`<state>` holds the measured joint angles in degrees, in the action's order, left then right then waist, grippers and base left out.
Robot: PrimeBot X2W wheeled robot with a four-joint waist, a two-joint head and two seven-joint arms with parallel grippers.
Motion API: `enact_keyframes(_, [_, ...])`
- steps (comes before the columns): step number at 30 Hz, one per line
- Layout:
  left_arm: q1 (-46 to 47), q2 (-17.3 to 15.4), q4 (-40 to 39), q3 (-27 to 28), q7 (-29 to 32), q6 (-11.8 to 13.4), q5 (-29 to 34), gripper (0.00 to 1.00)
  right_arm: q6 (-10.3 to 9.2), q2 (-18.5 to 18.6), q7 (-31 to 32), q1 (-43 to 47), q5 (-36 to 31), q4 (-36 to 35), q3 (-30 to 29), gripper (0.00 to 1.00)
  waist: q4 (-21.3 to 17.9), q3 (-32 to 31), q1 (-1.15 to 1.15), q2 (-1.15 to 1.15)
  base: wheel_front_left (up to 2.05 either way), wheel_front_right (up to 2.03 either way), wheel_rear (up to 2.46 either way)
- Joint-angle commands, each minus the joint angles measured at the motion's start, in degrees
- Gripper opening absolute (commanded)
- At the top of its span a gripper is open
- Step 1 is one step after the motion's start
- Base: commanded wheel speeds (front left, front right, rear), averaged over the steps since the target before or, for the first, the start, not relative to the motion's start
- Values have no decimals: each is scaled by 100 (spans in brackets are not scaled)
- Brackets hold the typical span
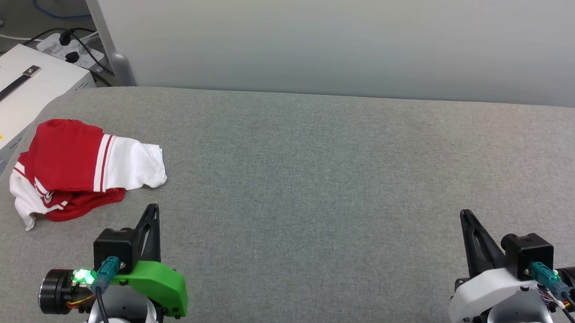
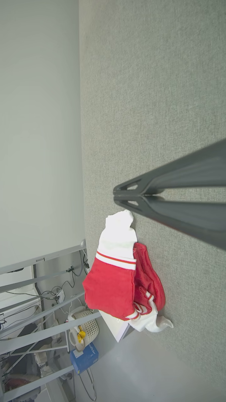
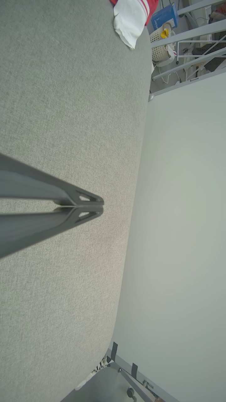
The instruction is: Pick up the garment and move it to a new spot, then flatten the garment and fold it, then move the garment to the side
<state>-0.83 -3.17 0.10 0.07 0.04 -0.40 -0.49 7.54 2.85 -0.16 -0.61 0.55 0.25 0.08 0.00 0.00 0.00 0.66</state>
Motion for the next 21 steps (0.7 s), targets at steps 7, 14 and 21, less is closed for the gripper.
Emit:
enact_keyframes(7, [83,29,-10,-7,-4,40,49,0,-5,3,16,61,-55,-25,-8,0,0,0,0,-66,0,0,0])
enact_keyframes(14, [83,29,-10,-7,-4,40,49,0,-5,3,16,61,-55,-25,-8,0,0,0,0,-66,0,0,0])
enact_keyframes(21, [83,29,-10,-7,-4,40,49,0,-5,3,16,61,-55,-25,-8,0,0,0,0,-66,0,0,0])
